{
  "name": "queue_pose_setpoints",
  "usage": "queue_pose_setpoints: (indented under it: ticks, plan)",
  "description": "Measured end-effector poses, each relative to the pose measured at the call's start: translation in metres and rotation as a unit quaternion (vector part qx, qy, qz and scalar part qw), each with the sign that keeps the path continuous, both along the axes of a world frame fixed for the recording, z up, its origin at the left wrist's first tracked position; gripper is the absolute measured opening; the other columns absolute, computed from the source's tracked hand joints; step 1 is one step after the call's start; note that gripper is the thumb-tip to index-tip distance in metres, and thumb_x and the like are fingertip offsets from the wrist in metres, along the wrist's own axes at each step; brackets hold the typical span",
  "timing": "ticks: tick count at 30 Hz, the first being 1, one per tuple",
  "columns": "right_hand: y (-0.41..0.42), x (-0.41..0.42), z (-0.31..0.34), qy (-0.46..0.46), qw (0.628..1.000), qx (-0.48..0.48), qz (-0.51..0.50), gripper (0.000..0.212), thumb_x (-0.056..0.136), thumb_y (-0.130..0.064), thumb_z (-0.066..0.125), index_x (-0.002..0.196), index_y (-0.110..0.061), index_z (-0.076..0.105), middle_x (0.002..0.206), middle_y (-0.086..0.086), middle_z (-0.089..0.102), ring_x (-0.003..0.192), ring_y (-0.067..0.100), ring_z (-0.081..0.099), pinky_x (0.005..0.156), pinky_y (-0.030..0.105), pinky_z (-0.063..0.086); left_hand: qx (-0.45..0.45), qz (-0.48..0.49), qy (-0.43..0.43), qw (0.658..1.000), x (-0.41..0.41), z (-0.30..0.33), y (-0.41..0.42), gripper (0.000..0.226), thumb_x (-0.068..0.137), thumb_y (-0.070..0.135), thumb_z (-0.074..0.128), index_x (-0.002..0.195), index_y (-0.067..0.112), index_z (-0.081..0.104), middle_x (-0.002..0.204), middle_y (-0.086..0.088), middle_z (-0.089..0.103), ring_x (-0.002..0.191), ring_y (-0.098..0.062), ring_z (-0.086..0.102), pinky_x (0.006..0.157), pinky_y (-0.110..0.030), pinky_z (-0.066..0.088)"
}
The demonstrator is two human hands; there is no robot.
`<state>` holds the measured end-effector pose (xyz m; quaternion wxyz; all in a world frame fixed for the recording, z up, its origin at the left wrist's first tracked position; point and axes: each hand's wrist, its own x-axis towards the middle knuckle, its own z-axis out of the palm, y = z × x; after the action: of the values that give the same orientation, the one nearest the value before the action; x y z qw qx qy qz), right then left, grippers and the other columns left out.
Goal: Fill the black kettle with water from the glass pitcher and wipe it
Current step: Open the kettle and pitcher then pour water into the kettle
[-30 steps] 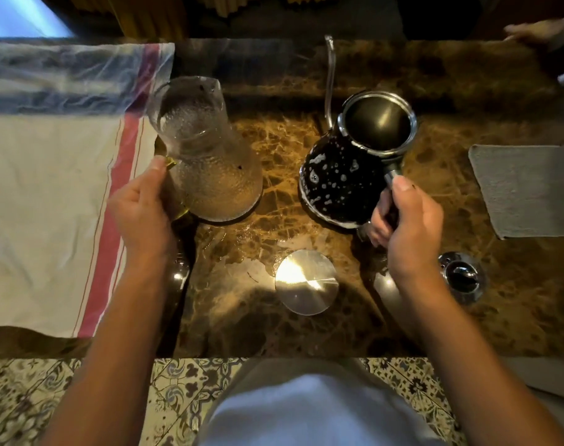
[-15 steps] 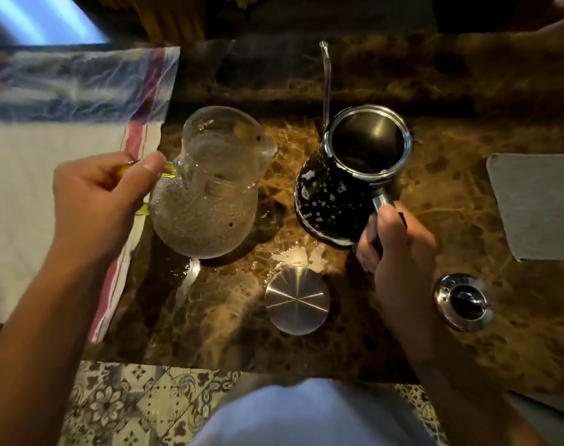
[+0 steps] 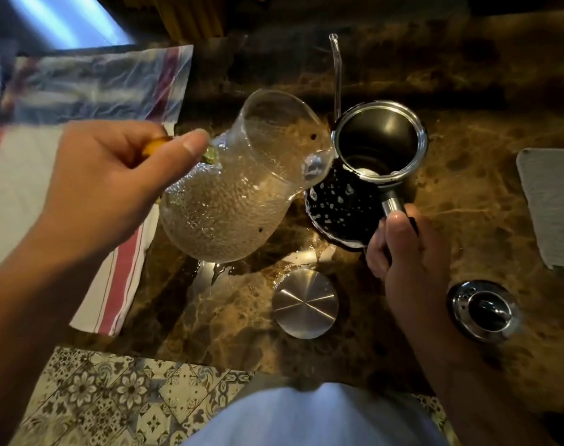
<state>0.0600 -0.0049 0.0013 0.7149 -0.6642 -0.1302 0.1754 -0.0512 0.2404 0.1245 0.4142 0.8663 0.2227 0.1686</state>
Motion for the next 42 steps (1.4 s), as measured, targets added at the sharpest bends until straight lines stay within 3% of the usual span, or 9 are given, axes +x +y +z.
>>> queue_pose_setpoints:
  ticks: [3,7,11,18,24,26,28,31,42]
  plan:
    - [0.000,0.000,0.001,0.005,1.000,0.005,-0.001,0.052,0.096,-0.044,0.049,0.072,0.001,0.039,0.055,0.020,0.026,0.047,0.039,0.024,0.045,0.041,0.022,0.025,-0.010,0.005,1.000,0.004,0.002,-0.006,0.062,0.094,0.047,0.062,0.065,-0.006,0.052,0.057,-0.015,0.043,0.048,-0.027,0.035,0.050,-0.027,0.031]
    - [0.000,-0.001,0.003,-0.002,1.000,-0.011,-0.002,0.046,0.096,-0.042,0.049,0.070,-0.005,0.041,0.055,0.021,0.027,0.048,0.042,0.025,0.044,0.043,0.023,0.058,-0.040,0.011,0.997,0.012,0.007,-0.003,0.046,0.098,0.047,0.063,0.059,0.025,0.049,0.049,0.015,0.049,0.043,-0.002,0.041,0.048,-0.007,0.031]
    - [0.000,0.001,0.004,-0.006,1.000,-0.016,0.000,0.036,0.096,-0.040,0.048,0.070,-0.016,0.043,0.054,0.019,0.029,0.047,0.039,0.027,0.044,0.042,0.023,0.121,-0.074,0.036,0.989,0.018,0.009,-0.006,0.045,0.096,0.041,0.064,0.060,0.018,0.050,0.057,0.013,0.055,0.045,0.001,0.046,0.047,-0.006,0.034]
    - [0.000,0.000,-0.002,-0.013,1.000,-0.015,-0.006,0.039,0.096,-0.043,0.047,0.071,-0.014,0.043,0.054,0.014,0.033,0.045,0.021,0.031,0.045,0.038,0.026,0.142,-0.104,0.047,0.983,0.020,0.012,-0.002,0.051,0.096,0.054,0.063,0.060,0.019,0.051,0.072,-0.002,0.058,0.049,-0.004,0.049,0.047,-0.008,0.034]
    - [0.000,0.000,-0.003,-0.056,0.997,-0.043,-0.008,0.050,0.100,-0.052,0.040,0.071,-0.012,0.044,0.048,0.002,0.040,0.043,0.019,0.037,0.048,0.033,0.032,0.200,-0.142,0.092,0.965,0.027,0.028,-0.005,0.045,0.090,0.062,0.052,0.063,0.028,0.045,0.048,0.007,0.042,0.057,-0.012,0.055,0.045,-0.013,0.040]
    - [0.000,-0.001,-0.003,-0.070,0.996,-0.049,-0.011,0.055,0.101,-0.055,0.041,0.070,-0.010,0.044,0.048,0.004,0.040,0.042,0.021,0.038,0.048,0.032,0.033,0.229,-0.159,0.106,0.954,0.030,0.032,-0.004,0.047,0.092,0.067,0.045,0.066,0.027,0.047,0.047,0.008,0.042,0.042,-0.018,0.046,0.045,-0.014,0.042]
    - [0.001,-0.002,-0.001,-0.061,0.996,-0.053,-0.022,0.048,0.096,-0.047,0.041,0.068,-0.008,0.042,0.048,0.011,0.038,0.042,0.023,0.036,0.047,0.032,0.032,0.255,-0.177,0.112,0.944,0.034,0.038,-0.003,0.051,0.092,0.067,0.041,0.069,0.023,0.050,0.046,0.009,0.041,0.037,-0.006,0.040,0.048,-0.015,0.045]
    - [0.002,-0.004,0.000,-0.046,0.997,-0.060,-0.033,0.042,0.092,-0.044,0.039,0.065,-0.011,0.040,0.048,0.008,0.037,0.043,0.022,0.036,0.047,0.031,0.033,0.300,-0.202,0.137,0.922,0.041,0.048,-0.004,0.050,0.089,0.069,0.036,0.067,0.025,0.047,0.046,0.008,0.039,0.039,-0.009,0.042,0.044,-0.018,0.027]
    - [0.001,-0.005,-0.005,-0.048,0.997,-0.051,-0.025,0.046,0.097,-0.053,0.041,0.068,-0.017,0.044,0.051,0.000,0.039,0.047,0.023,0.036,0.051,0.034,0.032,0.376,-0.209,0.174,0.886,0.053,0.062,-0.008,0.054,0.084,0.076,0.032,0.064,0.026,0.037,0.047,0.004,0.039,0.042,-0.014,0.042,0.047,-0.024,0.025]
